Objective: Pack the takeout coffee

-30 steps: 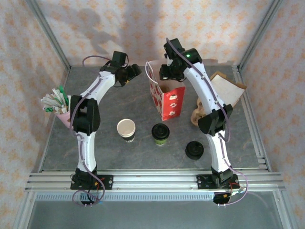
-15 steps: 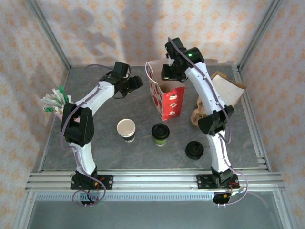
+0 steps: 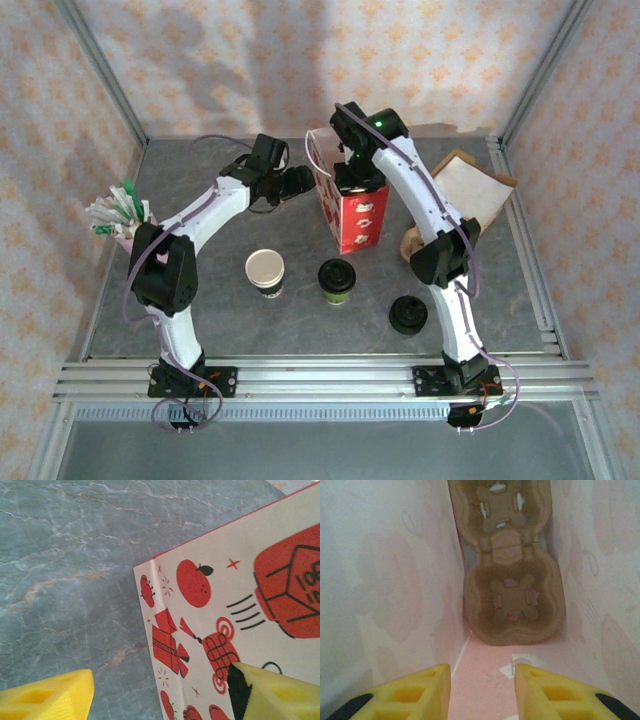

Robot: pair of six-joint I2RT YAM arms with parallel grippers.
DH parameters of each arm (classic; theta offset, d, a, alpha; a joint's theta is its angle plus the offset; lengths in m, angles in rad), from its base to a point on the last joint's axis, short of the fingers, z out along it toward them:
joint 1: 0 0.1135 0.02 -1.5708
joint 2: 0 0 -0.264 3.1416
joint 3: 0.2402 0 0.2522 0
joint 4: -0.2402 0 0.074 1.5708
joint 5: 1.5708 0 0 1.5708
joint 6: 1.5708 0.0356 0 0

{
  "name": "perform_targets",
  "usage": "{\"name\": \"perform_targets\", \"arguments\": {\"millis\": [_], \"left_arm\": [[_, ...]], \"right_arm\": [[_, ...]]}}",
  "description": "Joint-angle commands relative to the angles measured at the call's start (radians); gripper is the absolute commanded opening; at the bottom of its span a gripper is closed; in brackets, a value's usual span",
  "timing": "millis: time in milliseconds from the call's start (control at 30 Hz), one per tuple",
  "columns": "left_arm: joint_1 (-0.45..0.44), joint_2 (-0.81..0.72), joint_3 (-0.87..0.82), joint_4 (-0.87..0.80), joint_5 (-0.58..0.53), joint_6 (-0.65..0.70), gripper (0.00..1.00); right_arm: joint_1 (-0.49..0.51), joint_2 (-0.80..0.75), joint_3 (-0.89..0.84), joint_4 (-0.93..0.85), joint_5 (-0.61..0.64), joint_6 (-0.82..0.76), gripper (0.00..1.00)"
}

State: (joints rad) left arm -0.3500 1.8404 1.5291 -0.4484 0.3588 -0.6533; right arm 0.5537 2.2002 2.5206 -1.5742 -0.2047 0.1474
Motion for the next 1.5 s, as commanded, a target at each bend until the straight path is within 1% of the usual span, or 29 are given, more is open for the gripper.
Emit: {"name": "perform_targets", "arguments": {"millis": [0,267,367,467,600,667,733,867,967,1000,1133,1200,1267,1300,1367,1467], "left_arm": [[-0.011,-0.077,-0.006,-0.014,-0.018,0.017,0.72],[-0.051,-0.142,-0.024,-0.023,-0.027,0.018,0.72],[-0.066,-0.174,-0.042,-0.026,-0.037,0.02,0.72],[-0.077,-0.219,-0.075,-0.021,-0.045,0.015,0.72],[-0.082,-0.287,-0.112,-0.018,-0.068,0.011,0.72],[-0.084,-0.329,-0.133,-0.025,-0.083,0.015,0.73],[-0.084,-0.376,-0.16,-0.032,-0.111,0.02,0.74],[-0.083,-0.468,-0.221,-0.045,-0.143,0.03,0.79],[-0.084,-0.531,-0.263,-0.072,-0.157,0.044,0.84],[-0.084,-0.553,-0.277,-0.078,-0.162,0.046,0.86],[-0.083,-0.663,-0.352,-0.098,-0.185,0.05,0.94],[-0.084,-0.721,-0.392,-0.108,-0.194,0.053,1.0],[-0.083,-0.777,-0.437,-0.113,-0.194,0.053,1.0],[-0.083,-0.8,-0.454,-0.116,-0.195,0.052,1.0],[-0.084,-0.846,-0.492,-0.125,-0.198,0.047,1.0],[-0.083,-0.889,-0.535,-0.133,-0.214,0.043,1.0]], "right_arm": [[0.001,-0.112,-0.067,-0.03,0.028,-0.007,0.38],[0.0,-0.25,-0.28,0.034,0.036,0.004,0.38],[0.0,-0.318,-0.385,0.072,0.039,0.011,0.38],[0.001,-0.376,-0.436,0.108,0.045,0.022,0.4],[0.0,-0.399,-0.372,0.109,0.063,0.025,0.5],[0.0,-0.418,-0.341,0.11,0.076,0.029,0.57],[0.0,-0.454,-0.344,0.13,0.079,0.031,0.62],[0.0,-0.578,-0.434,0.205,0.059,0.038,0.77],[0.001,-0.696,-0.553,0.272,0.046,0.045,0.93],[0.0,-0.735,-0.589,0.287,0.039,0.045,1.0],[0.0,-0.896,-0.753,0.358,-0.028,0.056,0.99],[0.0,-0.972,-0.84,0.399,-0.018,0.101,0.99],[0.0,-1.055,-0.938,0.439,0.027,0.173,0.99],[0.001,-1.087,-0.975,0.452,0.024,0.18,0.99],[0.0,-1.153,-1.065,0.489,-0.01,0.175,0.99],[0.0,-1.211,-1.173,0.533,-0.082,0.187,0.99]]}}
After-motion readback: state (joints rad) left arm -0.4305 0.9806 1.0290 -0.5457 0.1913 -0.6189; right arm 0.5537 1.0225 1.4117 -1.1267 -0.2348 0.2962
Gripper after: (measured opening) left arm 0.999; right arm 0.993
